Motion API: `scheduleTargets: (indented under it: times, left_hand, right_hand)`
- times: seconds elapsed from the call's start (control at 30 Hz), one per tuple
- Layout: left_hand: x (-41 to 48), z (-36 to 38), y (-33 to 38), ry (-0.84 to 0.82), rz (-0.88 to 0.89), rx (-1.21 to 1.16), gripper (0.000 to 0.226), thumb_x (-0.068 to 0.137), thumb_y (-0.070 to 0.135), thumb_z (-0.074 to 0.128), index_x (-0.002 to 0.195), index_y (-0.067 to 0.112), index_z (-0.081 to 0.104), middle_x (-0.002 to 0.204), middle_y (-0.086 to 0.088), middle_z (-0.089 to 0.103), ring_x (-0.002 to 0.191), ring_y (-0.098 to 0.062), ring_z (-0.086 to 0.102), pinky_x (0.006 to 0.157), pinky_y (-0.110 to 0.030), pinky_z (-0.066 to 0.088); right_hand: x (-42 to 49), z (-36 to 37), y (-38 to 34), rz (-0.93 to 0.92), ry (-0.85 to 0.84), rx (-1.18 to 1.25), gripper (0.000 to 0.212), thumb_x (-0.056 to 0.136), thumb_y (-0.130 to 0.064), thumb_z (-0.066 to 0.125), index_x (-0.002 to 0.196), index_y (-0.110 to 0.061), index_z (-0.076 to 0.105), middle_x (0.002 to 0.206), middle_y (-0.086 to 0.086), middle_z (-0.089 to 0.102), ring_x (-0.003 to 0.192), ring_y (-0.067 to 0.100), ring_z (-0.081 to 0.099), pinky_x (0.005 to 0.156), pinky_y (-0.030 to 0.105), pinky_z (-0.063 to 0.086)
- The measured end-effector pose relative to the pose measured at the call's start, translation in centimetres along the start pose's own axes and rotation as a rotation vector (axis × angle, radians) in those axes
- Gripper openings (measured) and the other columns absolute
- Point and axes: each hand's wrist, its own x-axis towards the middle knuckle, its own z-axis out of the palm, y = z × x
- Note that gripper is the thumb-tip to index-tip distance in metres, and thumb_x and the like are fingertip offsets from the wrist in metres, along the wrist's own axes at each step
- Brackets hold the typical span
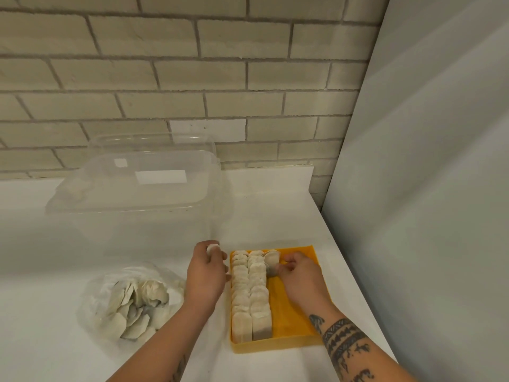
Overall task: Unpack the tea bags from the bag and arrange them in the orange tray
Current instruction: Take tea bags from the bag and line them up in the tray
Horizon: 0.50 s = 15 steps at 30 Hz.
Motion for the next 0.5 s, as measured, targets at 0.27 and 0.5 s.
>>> scheduleTargets:
  times: [0.27, 0.5]
  left_hand:
    - [-2.6, 1.5, 2.6, -0.376, -0.114, -0.417, 0.022, 0.104, 0.016, 0.053, 0.111, 0.007, 0.071, 0.118, -0.001, 0.075, 0.107, -0.022, 0.072, 0.086, -0.034, 0.054]
    - [-3.8, 1.6, 2.5, -0.418, -0.037, -0.259, 0.014, 0.096, 0.019, 0.065, 0.106, 0.020, 0.076, 0.105, -0.002, 0.077, 0.099, -0.021, 0.070, 0.090, -0.039, 0.054]
  right_hand:
    - [-3.9, -1.1, -3.3, -0.257, -0.179, 0.165, 0.020, 0.096, -0.037, 0.064, 0.116, -0.033, 0.067, 0.107, -0.021, 0.068, 0.094, -0.007, 0.061, 0.079, 0.008, 0.047]
    - [-4.0, -1.9, -2.5, -0.284, -0.057, 0.245, 0.009, 0.095, -0.029, 0.068, 0.086, -0.025, 0.070, 0.074, -0.013, 0.066, 0.070, -0.003, 0.059, 0.063, 0.012, 0.045]
